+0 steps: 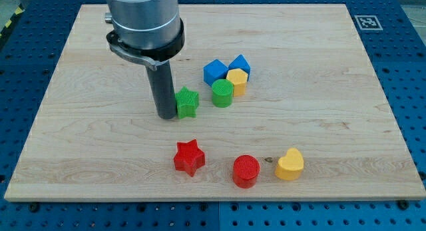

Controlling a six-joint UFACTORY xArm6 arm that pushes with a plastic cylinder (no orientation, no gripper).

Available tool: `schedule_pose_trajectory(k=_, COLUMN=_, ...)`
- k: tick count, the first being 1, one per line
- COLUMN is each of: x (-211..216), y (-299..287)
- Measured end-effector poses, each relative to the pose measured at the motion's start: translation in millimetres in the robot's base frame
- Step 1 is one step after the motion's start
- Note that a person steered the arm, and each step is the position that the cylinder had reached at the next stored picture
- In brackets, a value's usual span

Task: Slide the green star to the left side of the green circle

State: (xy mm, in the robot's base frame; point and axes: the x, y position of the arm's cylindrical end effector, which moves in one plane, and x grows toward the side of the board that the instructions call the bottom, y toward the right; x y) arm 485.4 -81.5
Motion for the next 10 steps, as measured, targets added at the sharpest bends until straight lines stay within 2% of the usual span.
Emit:
schedule_pose_trajectory(k=1, x=3.8, y=1.5)
schedule_pose_trajectory(k=3, x=74.8, y=8.3)
schedule_pose_trajectory(k=5, x=62.9, y=53.7)
schedule_pose_trajectory(k=9, x=77.0, y=53.2)
schedule_pose_trajectory(k=10, x=55.7, y=53.2)
